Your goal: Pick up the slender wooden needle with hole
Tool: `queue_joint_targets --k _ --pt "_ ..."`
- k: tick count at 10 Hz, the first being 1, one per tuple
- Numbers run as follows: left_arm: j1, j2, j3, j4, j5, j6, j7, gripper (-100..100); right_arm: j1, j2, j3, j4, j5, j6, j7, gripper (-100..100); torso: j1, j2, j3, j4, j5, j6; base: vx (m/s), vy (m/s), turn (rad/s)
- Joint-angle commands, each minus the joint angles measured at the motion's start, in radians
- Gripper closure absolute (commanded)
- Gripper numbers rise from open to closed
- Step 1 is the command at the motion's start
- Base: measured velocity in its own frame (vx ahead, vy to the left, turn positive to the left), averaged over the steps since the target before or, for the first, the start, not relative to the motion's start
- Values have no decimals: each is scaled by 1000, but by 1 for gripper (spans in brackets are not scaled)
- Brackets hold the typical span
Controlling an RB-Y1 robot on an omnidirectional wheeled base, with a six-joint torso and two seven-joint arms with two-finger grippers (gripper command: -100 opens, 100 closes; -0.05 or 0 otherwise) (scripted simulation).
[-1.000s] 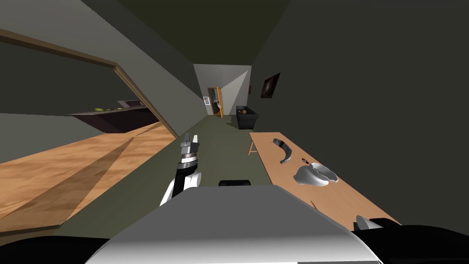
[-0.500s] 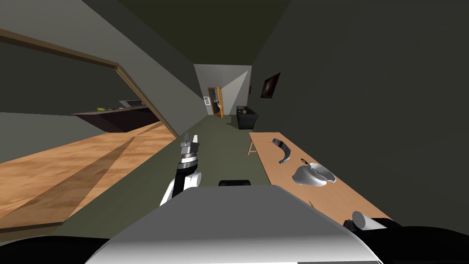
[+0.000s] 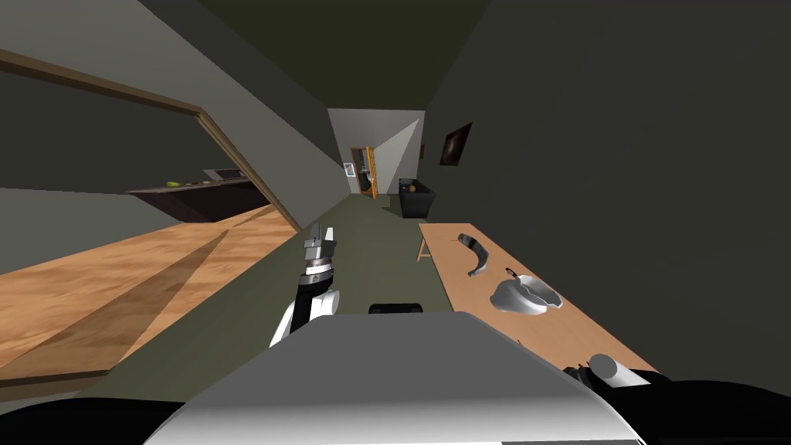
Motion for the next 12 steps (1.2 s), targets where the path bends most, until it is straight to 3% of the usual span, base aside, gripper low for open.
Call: queue_joint_targets --k 1,5,7,8,9,10,12 --pt "0 0 0 0 0 0 0 0 -26 8 -8 33 -23 16 9 -100 0 0 0 0 0 0 -3 -43 5" --pt "0 0 0 0 0 0 0 0 -43 54 -64 47 -131 113 -17 -100 -2 1 0 0 -1 0 -11 -75 13" --pt "0 0 0 0 0 0 0 0 -47 74 -80 56 -166 143 -25 -100 -2 0 0 0 -1 0 7 -85 8" --pt "0 0 0 0 0 0 0 0 -48 67 -77 64 -158 130 -13 -100 -2 -1 0 0 -1 0 4 -37 7" --pt "0 0 0 0 0 0 0 0 -49 68 -78 67 -160 133 -10 0 0 -1 0 0 0 0 1 -7 1" --pt "0 0 0 0 0 0 0 0 -99 91 -64 76 -110 144 -21 -100 2 0 0 0 0 0 1 -25 -297" --pt "0 0 0 0 0 0 0 0 -156 114 -51 85 -58 155 -31 -100 2 0 0 0 1 0 0 -21 -289"
